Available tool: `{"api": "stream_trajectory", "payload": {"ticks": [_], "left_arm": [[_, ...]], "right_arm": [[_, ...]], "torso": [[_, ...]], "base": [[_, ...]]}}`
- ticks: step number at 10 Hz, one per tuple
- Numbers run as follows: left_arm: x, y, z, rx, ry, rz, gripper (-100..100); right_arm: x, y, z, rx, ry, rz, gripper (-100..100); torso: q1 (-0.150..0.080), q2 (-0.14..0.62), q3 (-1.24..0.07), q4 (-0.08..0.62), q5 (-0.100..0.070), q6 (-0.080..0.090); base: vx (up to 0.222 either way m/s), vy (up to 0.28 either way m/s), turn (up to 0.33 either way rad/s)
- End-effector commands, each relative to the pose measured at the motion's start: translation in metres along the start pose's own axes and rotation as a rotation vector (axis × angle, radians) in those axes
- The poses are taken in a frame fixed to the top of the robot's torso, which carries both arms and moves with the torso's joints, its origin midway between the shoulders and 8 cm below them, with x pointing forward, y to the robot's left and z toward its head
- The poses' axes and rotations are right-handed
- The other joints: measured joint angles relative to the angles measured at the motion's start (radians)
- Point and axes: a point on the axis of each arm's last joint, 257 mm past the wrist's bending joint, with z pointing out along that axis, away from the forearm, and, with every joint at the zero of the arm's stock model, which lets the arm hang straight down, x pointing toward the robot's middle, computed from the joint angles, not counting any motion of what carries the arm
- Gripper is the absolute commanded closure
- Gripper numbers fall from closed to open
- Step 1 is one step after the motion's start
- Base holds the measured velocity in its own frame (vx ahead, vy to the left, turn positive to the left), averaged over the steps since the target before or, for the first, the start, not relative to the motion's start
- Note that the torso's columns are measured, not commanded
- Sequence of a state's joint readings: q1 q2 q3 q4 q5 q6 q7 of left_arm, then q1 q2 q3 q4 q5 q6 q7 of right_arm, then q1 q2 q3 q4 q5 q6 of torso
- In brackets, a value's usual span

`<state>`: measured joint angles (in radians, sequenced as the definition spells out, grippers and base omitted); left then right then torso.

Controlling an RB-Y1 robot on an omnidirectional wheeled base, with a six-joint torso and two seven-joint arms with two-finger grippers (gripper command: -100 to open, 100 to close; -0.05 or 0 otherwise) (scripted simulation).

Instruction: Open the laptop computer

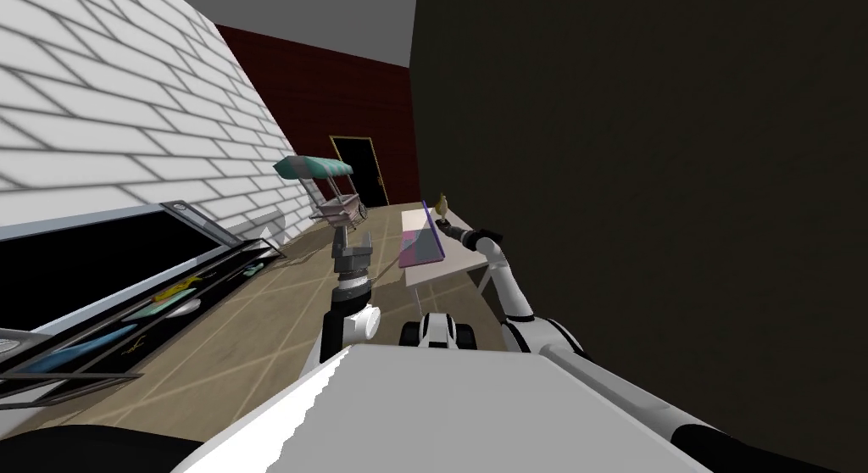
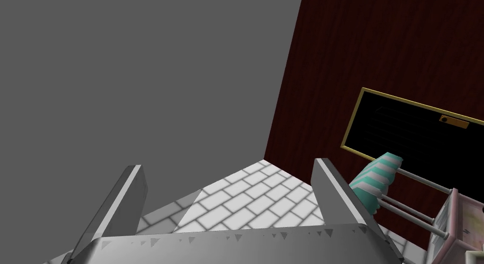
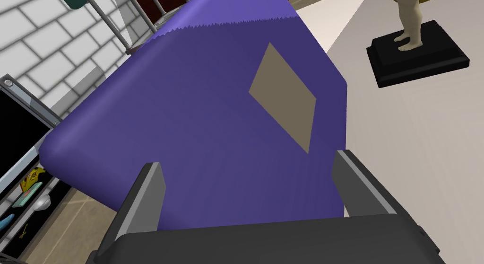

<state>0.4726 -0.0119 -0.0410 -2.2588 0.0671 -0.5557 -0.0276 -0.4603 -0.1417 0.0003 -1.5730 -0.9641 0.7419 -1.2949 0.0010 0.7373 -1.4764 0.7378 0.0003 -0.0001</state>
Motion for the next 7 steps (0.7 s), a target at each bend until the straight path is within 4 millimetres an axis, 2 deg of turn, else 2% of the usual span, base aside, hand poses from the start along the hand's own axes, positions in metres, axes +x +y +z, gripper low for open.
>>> {"api": "stream_trajectory", "payload": {"ticks": [1,7], "left_arm": [[0.000,0.000,0.000,0.000,0.000,0.000,0],[0.000,0.000,0.000,0.000,0.000,0.000,0]], "right_arm": [[0.008,-0.003,-0.001,0.011,-0.009,0.045,-100],[0.028,0.000,-0.008,0.014,-0.033,0.130,-100]], "torso": [[-0.001,0.000,0.000,0.000,0.000,0.000],[-0.001,0.001,0.001,0.000,0.000,0.000]], "base": [[-0.013,0.082,-0.088],[-0.001,0.090,-0.091]]}}
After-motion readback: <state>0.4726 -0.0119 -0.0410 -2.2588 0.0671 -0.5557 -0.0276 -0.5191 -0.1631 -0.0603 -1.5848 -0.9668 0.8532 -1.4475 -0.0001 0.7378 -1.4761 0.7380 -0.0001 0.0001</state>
